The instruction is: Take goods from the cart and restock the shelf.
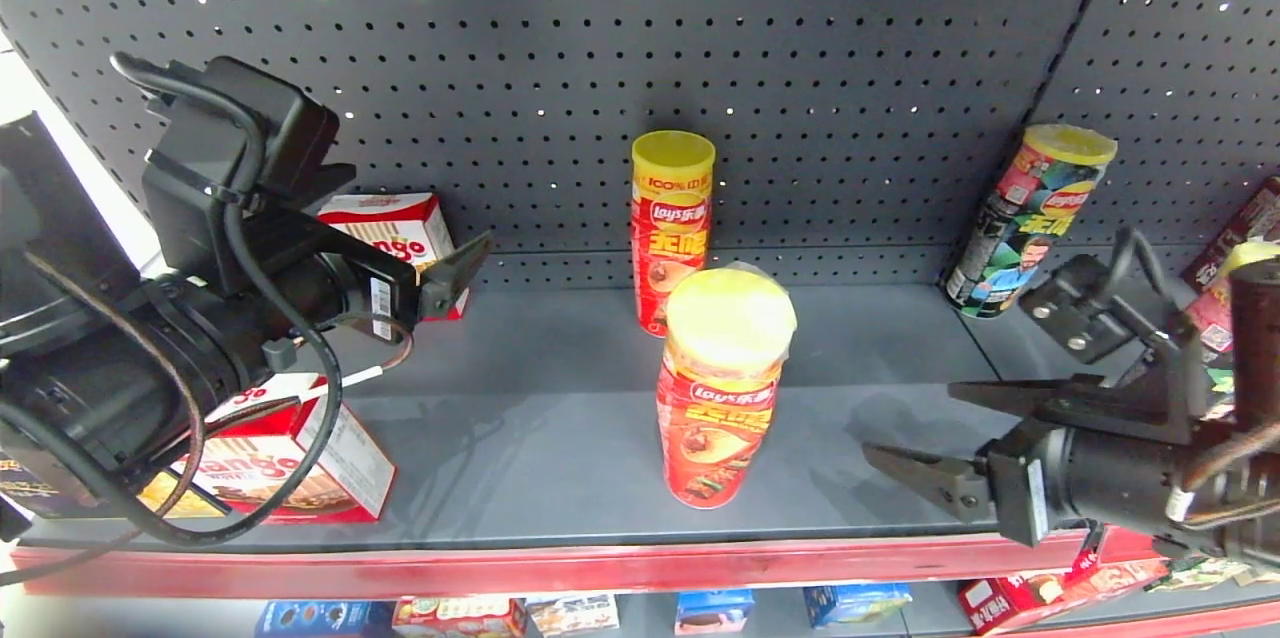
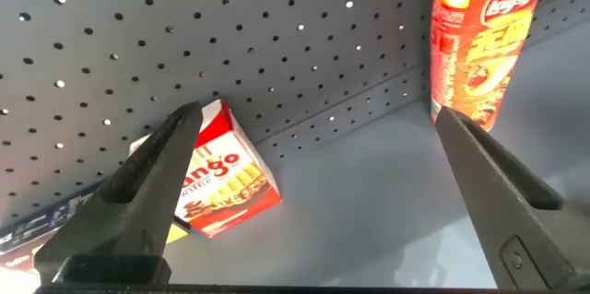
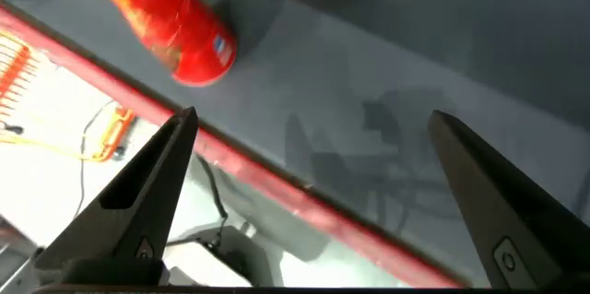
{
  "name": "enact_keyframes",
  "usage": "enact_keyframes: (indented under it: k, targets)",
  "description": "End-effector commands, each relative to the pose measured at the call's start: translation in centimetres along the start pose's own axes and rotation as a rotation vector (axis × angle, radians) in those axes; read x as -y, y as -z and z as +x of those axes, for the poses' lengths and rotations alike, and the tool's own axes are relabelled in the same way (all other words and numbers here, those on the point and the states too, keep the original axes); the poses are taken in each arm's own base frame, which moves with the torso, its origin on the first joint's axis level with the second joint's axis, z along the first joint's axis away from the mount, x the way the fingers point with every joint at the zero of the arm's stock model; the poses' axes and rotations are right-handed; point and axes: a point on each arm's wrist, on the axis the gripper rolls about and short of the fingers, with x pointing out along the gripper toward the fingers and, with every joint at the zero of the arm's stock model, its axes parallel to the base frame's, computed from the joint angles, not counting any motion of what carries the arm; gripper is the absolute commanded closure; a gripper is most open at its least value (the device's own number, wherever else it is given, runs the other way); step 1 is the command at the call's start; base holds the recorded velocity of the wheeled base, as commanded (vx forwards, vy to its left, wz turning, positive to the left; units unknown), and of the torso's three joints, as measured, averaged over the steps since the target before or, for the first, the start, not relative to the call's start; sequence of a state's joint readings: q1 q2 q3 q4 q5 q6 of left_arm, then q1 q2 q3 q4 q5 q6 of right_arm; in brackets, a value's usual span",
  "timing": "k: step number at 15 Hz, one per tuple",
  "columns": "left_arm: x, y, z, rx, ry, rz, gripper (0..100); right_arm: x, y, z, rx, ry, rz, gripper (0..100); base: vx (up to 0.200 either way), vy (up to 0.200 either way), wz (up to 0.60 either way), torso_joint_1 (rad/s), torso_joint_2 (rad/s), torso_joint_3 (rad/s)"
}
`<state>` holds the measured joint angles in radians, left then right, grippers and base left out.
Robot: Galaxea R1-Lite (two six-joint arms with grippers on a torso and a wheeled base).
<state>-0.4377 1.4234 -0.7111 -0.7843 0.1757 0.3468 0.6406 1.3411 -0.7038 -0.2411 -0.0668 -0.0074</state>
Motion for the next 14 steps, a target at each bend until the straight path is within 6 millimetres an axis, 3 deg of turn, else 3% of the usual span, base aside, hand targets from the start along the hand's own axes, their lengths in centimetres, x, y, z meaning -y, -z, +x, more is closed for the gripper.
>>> enact_keyframes:
  k: [1,10,14]
  targets:
    - [0.0,0.0,0.0,-0.002,-0.001,0.000,0,-0.8,-0.4,3.4,-0.055,-0.017,-0.016,0,0.000,0.000,0.00,0.000,0.00,0.000]
    - [-0.8,0.1,0.2,-0.001,-0.035,0.002,0,-2.2,-0.6,5.5,-0.084,-0.057,-0.040,0,0.000,0.000,0.00,0.000,0.00,0.000]
    - [-0.8,0.2,0.2,-0.002,-0.035,0.001,0,-2.8,-1.2,7.5,-0.091,-0.070,-0.054,0,0.000,0.000,0.00,0.000,0.00,0.000]
